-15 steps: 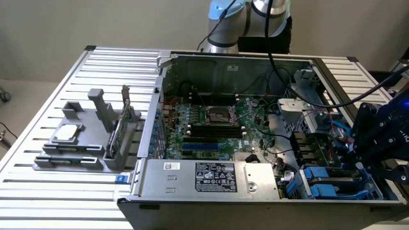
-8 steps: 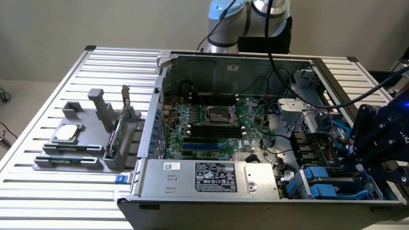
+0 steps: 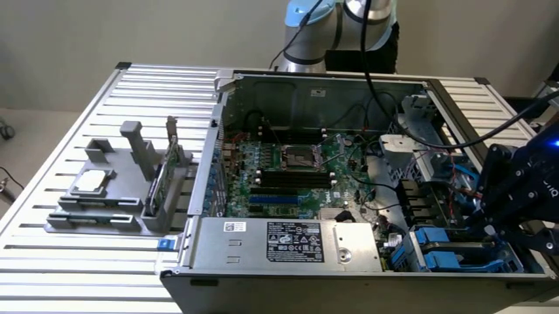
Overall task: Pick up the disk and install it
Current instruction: 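Insert the first disk wire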
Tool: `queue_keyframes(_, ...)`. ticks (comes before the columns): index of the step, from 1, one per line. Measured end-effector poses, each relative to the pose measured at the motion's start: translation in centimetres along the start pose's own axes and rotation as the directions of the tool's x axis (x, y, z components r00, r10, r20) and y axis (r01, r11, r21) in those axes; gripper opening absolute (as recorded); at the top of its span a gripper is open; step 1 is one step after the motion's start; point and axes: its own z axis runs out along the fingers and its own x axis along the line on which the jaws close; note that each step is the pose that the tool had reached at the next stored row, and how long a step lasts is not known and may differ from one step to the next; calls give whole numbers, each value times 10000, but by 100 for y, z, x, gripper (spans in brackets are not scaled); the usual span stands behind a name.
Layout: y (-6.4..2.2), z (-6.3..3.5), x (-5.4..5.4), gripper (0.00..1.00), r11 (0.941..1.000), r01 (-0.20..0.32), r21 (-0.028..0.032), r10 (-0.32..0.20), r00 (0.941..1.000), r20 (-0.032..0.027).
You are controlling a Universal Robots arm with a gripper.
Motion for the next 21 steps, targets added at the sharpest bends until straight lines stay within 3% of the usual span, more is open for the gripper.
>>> queue_keyframes(8,-3,19,47,16,10000,84,8,-84,10000,29)
queue_keyframes(15,-2,23,46,16,9999,124,11,-124,9999,115)
queue_keyframes(21,1,24,52,16,9998,184,15,-184,9997,142)
